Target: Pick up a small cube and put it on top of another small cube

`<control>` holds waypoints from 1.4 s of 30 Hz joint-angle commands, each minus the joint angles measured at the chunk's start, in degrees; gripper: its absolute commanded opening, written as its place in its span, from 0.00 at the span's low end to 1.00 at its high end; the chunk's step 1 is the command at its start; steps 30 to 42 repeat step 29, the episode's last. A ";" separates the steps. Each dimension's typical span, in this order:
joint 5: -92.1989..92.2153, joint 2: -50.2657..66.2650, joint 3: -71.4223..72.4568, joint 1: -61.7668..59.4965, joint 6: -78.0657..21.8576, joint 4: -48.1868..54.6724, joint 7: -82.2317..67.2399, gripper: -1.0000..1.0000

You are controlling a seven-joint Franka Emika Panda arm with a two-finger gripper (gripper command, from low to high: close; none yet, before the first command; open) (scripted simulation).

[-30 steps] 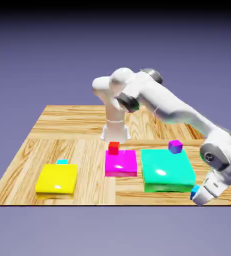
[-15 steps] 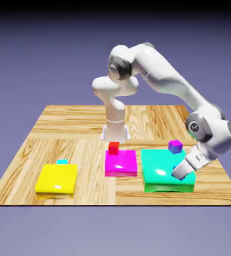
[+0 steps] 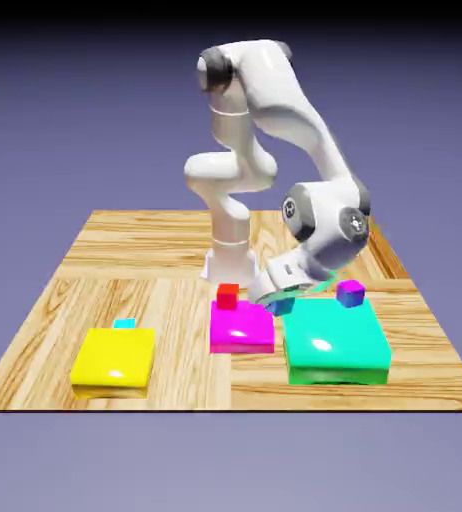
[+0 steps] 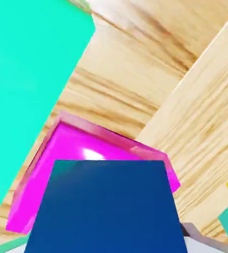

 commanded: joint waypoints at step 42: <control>11.99 -25.31 -12.96 -3.56 7.29 -28.42 -0.23 1.00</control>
